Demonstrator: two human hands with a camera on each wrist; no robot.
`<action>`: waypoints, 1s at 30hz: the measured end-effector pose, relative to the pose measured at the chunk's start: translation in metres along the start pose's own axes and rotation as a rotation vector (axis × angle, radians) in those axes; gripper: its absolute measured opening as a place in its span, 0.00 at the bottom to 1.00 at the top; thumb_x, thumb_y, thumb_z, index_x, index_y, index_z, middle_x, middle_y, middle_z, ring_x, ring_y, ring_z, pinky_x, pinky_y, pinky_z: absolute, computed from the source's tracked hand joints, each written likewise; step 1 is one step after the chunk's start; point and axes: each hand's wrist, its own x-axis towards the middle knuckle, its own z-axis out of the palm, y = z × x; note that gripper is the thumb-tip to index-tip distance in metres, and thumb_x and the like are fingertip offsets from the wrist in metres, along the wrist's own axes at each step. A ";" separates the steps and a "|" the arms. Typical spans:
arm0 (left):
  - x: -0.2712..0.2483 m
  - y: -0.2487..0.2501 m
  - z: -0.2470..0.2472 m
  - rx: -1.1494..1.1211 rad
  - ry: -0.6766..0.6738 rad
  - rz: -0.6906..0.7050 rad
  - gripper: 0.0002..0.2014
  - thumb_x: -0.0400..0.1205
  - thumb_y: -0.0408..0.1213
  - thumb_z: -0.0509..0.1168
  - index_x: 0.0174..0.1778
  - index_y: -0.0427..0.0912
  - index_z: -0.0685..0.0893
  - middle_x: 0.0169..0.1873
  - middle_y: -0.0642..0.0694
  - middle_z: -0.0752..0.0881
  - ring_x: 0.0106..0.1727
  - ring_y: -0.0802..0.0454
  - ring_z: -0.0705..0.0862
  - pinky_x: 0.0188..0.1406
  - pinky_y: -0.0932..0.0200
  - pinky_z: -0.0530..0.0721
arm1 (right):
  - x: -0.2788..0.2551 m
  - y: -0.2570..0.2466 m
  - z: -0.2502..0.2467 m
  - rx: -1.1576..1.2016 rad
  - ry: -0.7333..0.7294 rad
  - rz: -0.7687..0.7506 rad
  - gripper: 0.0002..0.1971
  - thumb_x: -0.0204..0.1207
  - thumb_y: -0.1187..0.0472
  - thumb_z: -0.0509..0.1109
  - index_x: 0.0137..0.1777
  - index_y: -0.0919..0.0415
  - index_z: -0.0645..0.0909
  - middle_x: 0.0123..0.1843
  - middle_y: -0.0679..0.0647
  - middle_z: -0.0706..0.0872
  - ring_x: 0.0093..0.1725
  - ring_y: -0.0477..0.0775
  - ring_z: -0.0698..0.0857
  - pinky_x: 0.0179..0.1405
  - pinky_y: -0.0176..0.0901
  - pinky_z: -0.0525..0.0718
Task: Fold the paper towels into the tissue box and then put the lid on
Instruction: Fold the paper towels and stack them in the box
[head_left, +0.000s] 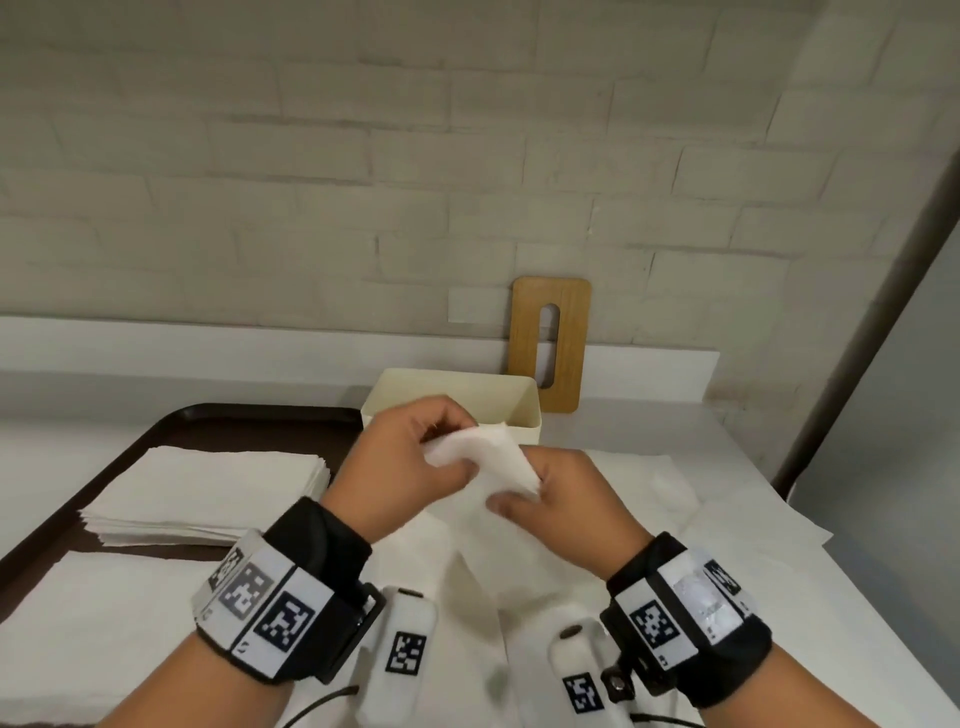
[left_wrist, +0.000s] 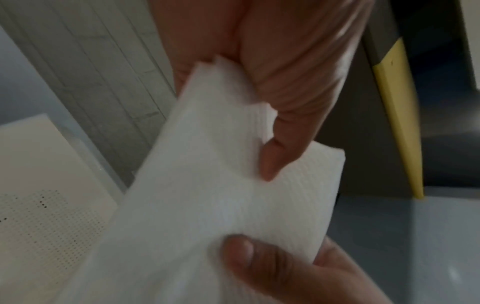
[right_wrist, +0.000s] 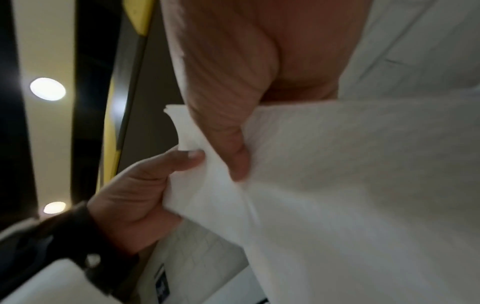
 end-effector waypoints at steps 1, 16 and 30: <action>0.002 0.002 -0.003 -0.084 0.079 -0.011 0.18 0.66 0.26 0.76 0.34 0.57 0.83 0.34 0.57 0.86 0.35 0.64 0.83 0.35 0.71 0.81 | 0.001 -0.003 -0.002 0.127 0.026 0.050 0.10 0.71 0.63 0.74 0.42 0.44 0.83 0.38 0.41 0.86 0.39 0.46 0.84 0.45 0.46 0.83; -0.011 0.001 0.041 -0.188 0.212 -0.049 0.15 0.85 0.33 0.54 0.64 0.56 0.68 0.54 0.62 0.80 0.57 0.68 0.80 0.48 0.80 0.78 | 0.005 -0.016 0.021 0.506 0.309 0.026 0.15 0.82 0.63 0.62 0.66 0.48 0.71 0.51 0.34 0.81 0.52 0.33 0.81 0.45 0.19 0.78; -0.017 -0.025 0.048 -0.291 0.211 -0.180 0.21 0.79 0.37 0.67 0.64 0.53 0.67 0.52 0.61 0.80 0.51 0.70 0.82 0.39 0.78 0.81 | 0.002 -0.002 0.027 0.621 0.341 0.102 0.21 0.70 0.65 0.76 0.57 0.44 0.76 0.54 0.42 0.85 0.54 0.41 0.84 0.47 0.34 0.84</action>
